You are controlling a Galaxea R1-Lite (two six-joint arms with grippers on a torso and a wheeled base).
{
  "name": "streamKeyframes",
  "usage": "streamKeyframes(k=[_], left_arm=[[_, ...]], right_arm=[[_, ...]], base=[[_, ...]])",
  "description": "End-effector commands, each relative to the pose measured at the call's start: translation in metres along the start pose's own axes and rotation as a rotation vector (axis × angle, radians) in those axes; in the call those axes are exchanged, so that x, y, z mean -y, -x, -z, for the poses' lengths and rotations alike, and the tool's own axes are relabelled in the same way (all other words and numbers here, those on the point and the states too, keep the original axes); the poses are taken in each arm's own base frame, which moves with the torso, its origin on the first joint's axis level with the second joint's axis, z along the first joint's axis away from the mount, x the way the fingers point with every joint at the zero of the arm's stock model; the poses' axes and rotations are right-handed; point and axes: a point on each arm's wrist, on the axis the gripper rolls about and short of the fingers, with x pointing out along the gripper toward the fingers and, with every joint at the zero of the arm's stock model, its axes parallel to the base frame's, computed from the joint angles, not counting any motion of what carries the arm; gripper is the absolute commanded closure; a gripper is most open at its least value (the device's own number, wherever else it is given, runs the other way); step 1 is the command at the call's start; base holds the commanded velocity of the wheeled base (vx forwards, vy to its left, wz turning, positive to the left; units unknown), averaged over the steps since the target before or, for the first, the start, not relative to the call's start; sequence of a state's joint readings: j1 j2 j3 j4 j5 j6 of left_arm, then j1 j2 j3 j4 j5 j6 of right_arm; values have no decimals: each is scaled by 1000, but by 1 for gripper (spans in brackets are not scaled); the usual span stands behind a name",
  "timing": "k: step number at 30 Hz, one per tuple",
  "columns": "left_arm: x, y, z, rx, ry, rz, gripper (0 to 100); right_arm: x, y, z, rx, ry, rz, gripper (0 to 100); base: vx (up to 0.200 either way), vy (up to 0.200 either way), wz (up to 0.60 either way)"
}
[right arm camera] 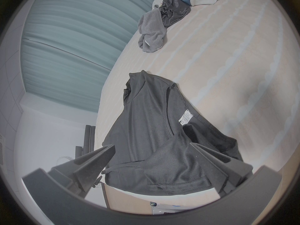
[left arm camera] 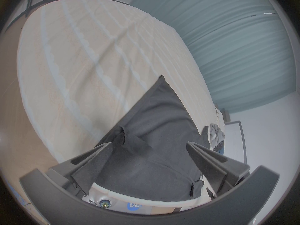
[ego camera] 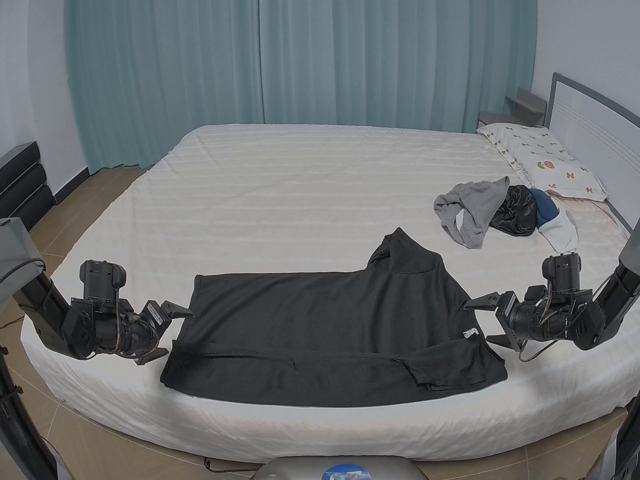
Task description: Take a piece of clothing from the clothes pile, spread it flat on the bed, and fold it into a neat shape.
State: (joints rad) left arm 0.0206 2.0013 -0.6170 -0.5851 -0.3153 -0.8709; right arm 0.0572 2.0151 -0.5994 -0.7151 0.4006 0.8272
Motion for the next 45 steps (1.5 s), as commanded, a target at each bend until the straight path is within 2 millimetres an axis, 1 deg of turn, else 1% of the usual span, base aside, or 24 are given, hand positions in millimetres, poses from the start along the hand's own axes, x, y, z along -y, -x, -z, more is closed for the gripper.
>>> streamKeyframes(k=[1,3,4,5,7,8,12,15,20,24,26,31,33,37,38,45], left_arm=[[10,23,16,-43,-61,68,0],[16,28,29,-82,-89,96,0],[17,27,31,-90,-94,98,0],[21,25,40,-119,-115,101,0],[24,21,47,-138,-135,97,0],[23,14,52,-163,-138,81,0],[14,-8,57,-197,-134,21,0],[12,-23,54,-158,-141,-32,0],[14,-34,59,-122,-179,-84,0],[19,-50,50,-49,-180,-111,0],[20,-52,45,-29,-166,-111,0],[24,-52,37,-2,-125,-95,0],[26,-50,29,20,-89,-83,0],[26,-47,23,42,-58,-73,0],[26,-47,15,62,-41,-67,0],[21,-47,-9,117,49,-58,0]], right_arm=[[2,-1,0,-4,-4,5,0],[2,-1,1,-5,-5,6,0],[2,-2,1,-8,-4,7,0],[3,-2,1,-8,-5,8,0],[3,-2,2,-12,-6,10,0],[3,-2,3,-14,-3,10,0],[3,-3,3,-15,-3,13,0],[3,-4,4,-18,-2,12,0],[4,-5,5,-24,-2,15,0],[5,-8,5,-27,-1,18,0],[5,-8,5,-26,-1,17,0],[4,-9,5,-26,1,16,0],[4,-9,5,-28,1,16,0],[4,-9,5,-27,0,17,0],[4,-9,5,-28,1,16,0],[5,-10,5,-28,0,18,0]], base=[[0,0,0],[0,0,0],[0,0,0],[0,0,0],[0,0,0],[0,0,0],[0,0,0],[0,0,0],[0,0,0],[0,0,0],[0,0,0],[0,0,0],[0,0,0],[0,0,0],[0,0,0],[0,0,0]])
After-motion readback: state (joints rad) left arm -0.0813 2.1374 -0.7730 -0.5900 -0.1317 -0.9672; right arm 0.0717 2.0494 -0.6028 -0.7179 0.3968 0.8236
